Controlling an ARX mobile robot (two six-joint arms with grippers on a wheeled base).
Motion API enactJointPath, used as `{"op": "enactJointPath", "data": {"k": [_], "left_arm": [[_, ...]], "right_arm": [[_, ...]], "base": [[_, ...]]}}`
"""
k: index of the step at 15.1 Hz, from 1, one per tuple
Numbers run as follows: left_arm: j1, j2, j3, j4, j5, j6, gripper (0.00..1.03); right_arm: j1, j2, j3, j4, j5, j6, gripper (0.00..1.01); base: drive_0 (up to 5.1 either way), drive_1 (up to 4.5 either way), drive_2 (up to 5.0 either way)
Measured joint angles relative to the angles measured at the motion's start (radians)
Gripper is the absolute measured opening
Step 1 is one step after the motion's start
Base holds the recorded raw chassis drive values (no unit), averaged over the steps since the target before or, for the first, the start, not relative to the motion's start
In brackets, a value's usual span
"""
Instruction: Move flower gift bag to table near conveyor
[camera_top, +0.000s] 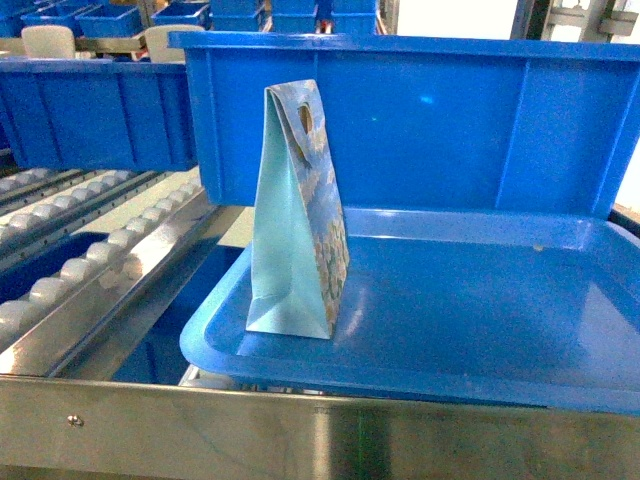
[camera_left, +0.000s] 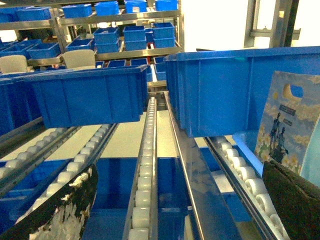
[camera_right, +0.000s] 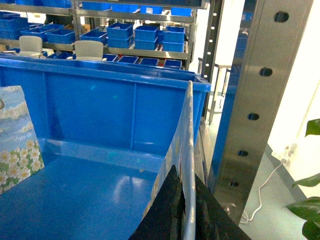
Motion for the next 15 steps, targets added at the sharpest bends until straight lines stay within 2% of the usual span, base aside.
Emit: {"op": "enactJointPath", "data": {"k": [2,3,8,10,13,15], "left_arm": [[-0.023,0.097,0.023,0.079,0.001,0.001,0.98],[-0.045,0.237,0.089,0.189,0.019,0.004,0.98],[-0.138,0.610,0.318,0.367,0.077,0.044,0.98],[-0.182,0.718,0.407,0.367,0.086,0.059,0.98],[-0.203,0.785,0.453,0.379,0.087,0.072,0.98],[-0.242,0.889,0.547,0.319,0.089,0.069,0.98]], "right_arm": [[0.051,-0.076,-0.033,-0.056,0.048,0.000,0.03],[0.105,-0.090,-0.041,-0.050,0.085,-0.002,0.03],[0.083,0.002,-0.043,0.079,0.081,-0.007,0.03],[0.092,0.048,-0.043,0.131,0.088,-0.006,0.03],[0.106,0.082,-0.043,0.174,0.096,-0.007,0.03],[0.124,0.157,-0.043,0.246,0.111,-0.007,0.03]], "base": [[0.0,0.00,0.0],[0.0,0.00,0.0],[0.0,0.00,0.0],[0.0,0.00,0.0],[0.0,0.00,0.0],[0.0,0.00,0.0]]}}
